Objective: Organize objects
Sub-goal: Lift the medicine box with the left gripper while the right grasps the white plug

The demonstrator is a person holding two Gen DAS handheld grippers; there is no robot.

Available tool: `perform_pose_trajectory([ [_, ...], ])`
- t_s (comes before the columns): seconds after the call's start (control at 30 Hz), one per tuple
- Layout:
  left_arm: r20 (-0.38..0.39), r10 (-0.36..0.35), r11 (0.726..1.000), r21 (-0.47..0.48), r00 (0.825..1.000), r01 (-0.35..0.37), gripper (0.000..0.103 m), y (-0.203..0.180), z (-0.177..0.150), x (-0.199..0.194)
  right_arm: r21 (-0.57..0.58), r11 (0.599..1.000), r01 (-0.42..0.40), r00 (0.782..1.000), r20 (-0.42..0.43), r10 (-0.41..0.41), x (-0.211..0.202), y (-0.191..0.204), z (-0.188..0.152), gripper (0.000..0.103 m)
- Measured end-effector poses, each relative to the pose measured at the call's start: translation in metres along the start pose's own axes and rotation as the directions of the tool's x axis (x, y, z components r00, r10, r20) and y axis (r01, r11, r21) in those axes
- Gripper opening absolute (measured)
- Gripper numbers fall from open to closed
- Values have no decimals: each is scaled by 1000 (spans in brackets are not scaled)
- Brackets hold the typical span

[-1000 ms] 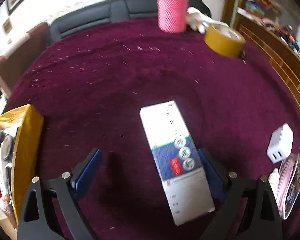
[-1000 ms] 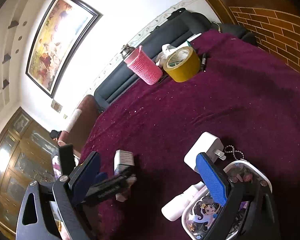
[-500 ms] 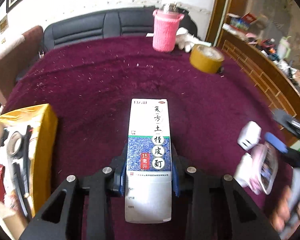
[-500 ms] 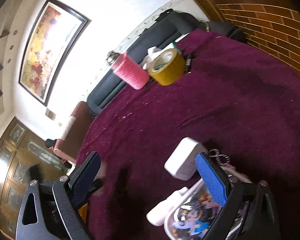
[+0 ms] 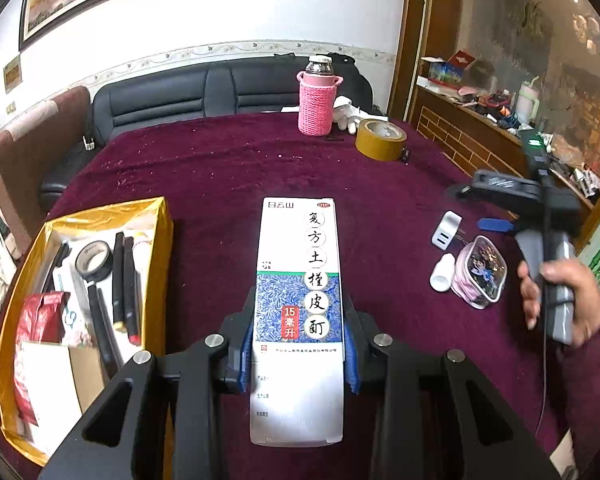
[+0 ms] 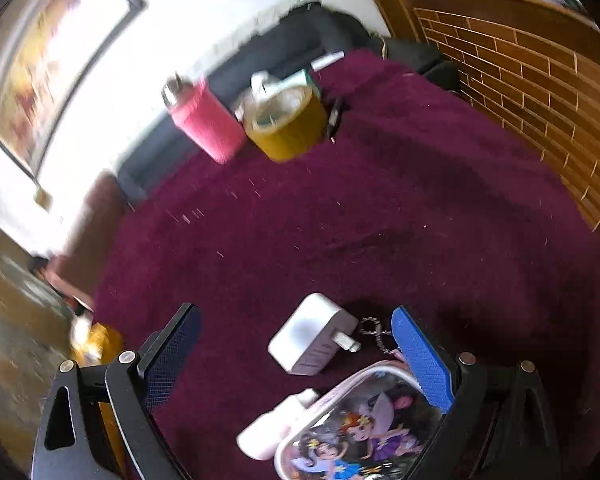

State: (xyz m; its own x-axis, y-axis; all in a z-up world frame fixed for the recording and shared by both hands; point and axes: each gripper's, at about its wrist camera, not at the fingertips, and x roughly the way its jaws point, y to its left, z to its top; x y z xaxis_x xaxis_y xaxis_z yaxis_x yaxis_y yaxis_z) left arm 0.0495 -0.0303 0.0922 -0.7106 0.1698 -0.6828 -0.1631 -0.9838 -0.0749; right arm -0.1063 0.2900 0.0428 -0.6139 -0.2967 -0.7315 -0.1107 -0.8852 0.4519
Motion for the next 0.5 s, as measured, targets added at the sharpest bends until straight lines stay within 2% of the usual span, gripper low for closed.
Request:
perform_pose_trajectory([
  [0.03,0,-7,1000,-7,1000,7,33,3,-2,-1,-44,998,46,998,-42,-48,7,6,3,98],
  [0.1,-7,-13,1000,-20,1000,13,33,9,-8,-3,-108,991,84,991,-98,-95,20,15,5,98],
  [0.17,-19,-14,999,-33,1000,14,33,16,-13,-3,-167,977,134,972,-171,-163,37,25,6,93],
  [0.23,-29,-9,999,-43,1000,7,33,22,-18,-3,-204,965,165,953,-219,-209,50,31,3,71],
  [0.3,-37,-10,998,-54,999,8,33,28,-21,-2,-215,954,209,937,-236,-259,57,33,-2,56],
  [0.5,-38,-18,997,-80,999,15,33,45,-25,-3,-205,949,238,934,-218,-282,57,36,-4,55],
])
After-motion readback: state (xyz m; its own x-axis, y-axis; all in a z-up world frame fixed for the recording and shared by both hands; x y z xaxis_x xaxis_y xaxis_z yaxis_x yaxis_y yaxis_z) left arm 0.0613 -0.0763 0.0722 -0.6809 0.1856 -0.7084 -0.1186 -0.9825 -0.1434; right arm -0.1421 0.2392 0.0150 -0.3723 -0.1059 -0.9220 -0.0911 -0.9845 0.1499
